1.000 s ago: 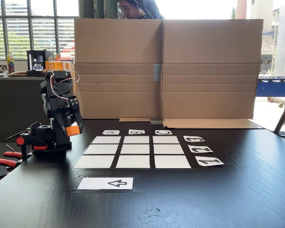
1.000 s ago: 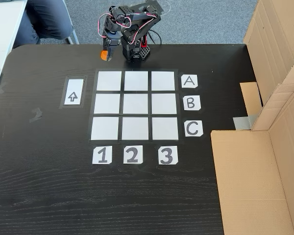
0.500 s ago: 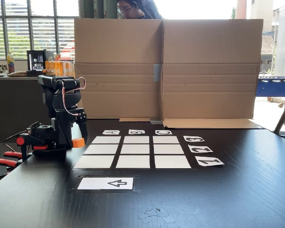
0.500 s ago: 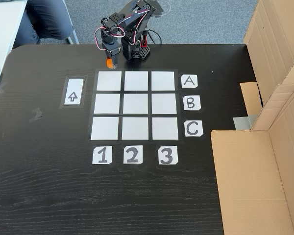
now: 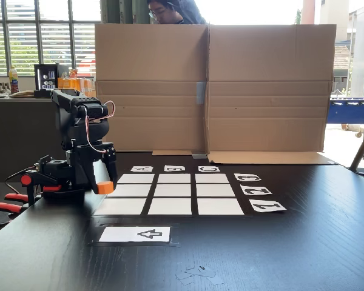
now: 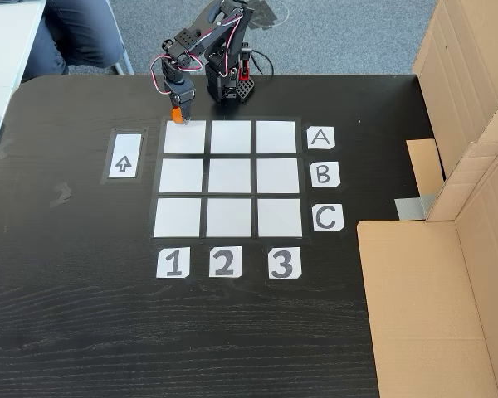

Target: Pick up the round, orange token and place it in the grid on square A1.

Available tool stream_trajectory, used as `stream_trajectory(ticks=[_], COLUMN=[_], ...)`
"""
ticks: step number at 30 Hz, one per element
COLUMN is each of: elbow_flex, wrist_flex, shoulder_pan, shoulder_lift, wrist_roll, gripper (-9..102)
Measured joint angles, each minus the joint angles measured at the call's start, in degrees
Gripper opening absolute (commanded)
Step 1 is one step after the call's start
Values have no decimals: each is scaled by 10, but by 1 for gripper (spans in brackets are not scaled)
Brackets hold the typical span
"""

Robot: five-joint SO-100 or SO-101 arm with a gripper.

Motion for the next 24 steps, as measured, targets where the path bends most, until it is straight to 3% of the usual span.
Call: stream_trajectory(ticks=[13,24], elbow_flex=[0,-7], wrist_flex=[-80,-85], shoulder_pan=[-39,-76], shoulder_lift=[-88,-113], wrist_roll=[0,0], gripper=[12,12])
